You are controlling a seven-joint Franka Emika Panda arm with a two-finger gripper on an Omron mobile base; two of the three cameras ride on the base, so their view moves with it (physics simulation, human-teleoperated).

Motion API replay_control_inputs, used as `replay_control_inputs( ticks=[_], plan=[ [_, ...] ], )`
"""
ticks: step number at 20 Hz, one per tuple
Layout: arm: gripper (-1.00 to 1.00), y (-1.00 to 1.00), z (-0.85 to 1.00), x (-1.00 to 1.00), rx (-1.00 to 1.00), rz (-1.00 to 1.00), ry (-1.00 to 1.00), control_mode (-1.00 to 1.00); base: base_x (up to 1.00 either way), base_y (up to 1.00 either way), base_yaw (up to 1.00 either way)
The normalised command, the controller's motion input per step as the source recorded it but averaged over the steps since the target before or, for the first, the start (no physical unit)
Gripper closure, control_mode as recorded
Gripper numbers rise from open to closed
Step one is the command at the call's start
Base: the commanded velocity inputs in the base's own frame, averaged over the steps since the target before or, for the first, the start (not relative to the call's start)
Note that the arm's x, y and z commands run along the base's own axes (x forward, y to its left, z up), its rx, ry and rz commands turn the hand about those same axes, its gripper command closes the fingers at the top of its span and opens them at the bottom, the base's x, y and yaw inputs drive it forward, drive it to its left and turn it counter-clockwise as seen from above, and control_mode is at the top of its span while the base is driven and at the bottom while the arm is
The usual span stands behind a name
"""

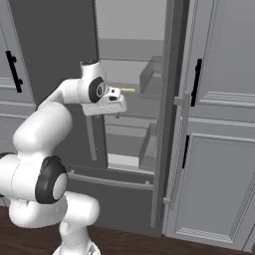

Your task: Take the strawberry from the fridge and place it on top of the pancake, located on the dining counter.

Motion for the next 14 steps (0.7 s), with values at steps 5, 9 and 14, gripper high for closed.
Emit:
replay_control_inputs(
  ticks=[5, 9, 14],
  plan=[
    [-1.00, 0.86, 0.26, 0.09, 0.05, -0.47, -0.88, -1.00, 0.00, 0.00, 0.00],
    [-1.00, 0.82, 0.41, 0.02, 0.16, -0.38, -0.70, -1.00, 0.00, 0.00, 0.00],
    [-1.00, 0.11, 0.57, 0.00, 0.30, 0.05, -0.18, -1.00, 0.00, 0.00, 0.00]
  ],
)
